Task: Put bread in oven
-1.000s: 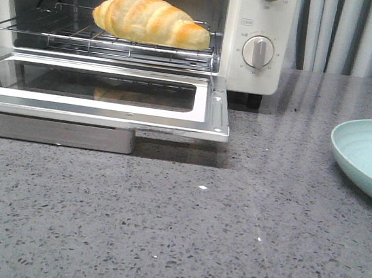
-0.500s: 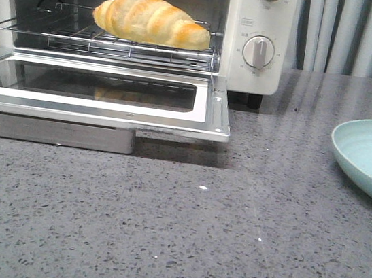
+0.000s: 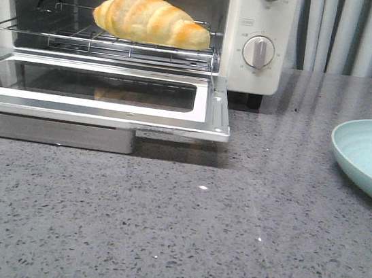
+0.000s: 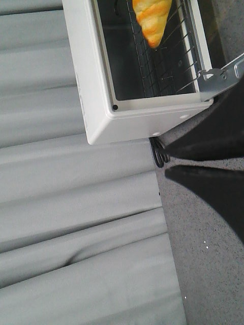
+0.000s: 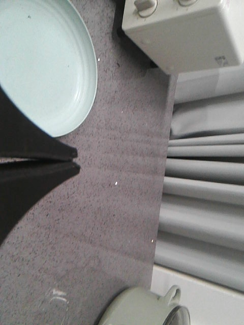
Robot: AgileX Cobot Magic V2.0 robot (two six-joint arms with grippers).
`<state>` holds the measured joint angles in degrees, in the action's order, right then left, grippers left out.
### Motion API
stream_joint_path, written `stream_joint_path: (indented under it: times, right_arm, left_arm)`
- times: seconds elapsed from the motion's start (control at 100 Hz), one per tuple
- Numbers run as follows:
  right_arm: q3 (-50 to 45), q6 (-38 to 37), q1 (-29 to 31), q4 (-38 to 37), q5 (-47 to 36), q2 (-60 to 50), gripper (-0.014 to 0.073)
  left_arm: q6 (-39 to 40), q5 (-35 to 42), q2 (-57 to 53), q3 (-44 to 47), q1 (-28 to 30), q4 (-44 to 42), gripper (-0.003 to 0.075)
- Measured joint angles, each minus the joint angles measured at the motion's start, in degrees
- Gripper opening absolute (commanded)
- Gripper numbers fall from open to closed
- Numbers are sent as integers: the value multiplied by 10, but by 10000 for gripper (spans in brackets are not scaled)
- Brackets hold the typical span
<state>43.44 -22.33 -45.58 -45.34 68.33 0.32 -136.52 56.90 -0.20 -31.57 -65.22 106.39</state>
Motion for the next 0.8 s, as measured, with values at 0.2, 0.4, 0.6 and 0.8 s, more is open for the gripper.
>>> stream_joint_path:
  times: [0.2, 0.4, 0.6, 0.8]
  right_arm:
    - [0, 0, 0, 10, -13, 0, -44]
    - [-3, 0, 0, 40, -124, 0, -44]
    - [-50, 1, 0, 63, -321, 0, -44]
    - [-123, 3, 0, 113, -419, 0, -44]
  left_arm:
    - [0, 0, 0, 0, 0, 0, -20]
    - [0, 0, 0, 0, 0, 0, -20]
    - [0, 0, 0, 0, 0, 0, -20]
    - [0, 0, 0, 0, 0, 0, -20]
